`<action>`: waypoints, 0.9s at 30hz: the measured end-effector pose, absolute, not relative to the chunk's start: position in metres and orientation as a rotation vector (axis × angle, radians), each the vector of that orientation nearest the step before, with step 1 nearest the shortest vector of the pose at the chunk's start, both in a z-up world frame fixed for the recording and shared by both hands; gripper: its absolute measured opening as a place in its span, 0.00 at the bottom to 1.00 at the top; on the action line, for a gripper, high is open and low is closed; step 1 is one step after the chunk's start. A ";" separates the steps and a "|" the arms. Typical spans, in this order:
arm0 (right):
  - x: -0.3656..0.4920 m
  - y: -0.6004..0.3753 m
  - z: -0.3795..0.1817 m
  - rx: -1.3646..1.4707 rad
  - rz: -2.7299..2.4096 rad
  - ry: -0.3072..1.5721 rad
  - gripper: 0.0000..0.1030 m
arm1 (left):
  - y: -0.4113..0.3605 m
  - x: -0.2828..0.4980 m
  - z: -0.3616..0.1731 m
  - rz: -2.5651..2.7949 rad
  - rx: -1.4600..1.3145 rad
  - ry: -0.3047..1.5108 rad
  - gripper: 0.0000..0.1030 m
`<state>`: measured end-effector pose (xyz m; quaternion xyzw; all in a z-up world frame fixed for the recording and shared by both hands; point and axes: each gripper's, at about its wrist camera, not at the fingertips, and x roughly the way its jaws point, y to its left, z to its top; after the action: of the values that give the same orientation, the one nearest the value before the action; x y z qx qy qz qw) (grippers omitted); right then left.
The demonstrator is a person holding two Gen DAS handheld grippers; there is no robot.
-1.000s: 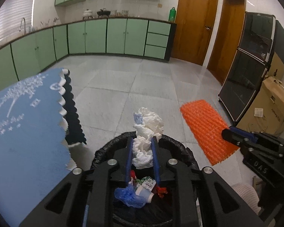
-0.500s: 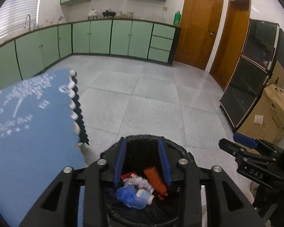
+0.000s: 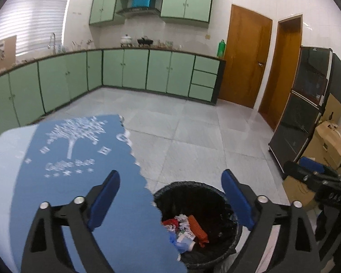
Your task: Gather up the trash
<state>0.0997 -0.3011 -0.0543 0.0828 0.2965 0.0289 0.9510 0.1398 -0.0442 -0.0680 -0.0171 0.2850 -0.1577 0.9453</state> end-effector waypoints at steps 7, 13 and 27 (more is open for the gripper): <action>0.071 -0.276 -0.014 0.156 0.137 0.544 0.95 | -0.022 0.108 -0.044 -0.295 -0.040 0.542 0.92; 0.052 -0.257 0.001 0.106 0.161 0.521 0.95 | -0.011 0.086 -0.028 -0.278 -0.045 0.508 0.92; 0.025 -0.233 0.015 0.058 0.192 0.482 0.95 | 0.003 0.047 -0.007 -0.258 -0.037 0.416 0.92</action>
<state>0.0246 -0.2326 0.0149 0.0289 0.2381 0.0951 0.9661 0.0473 0.0029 -0.0069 -0.0182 0.2060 -0.1278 0.9700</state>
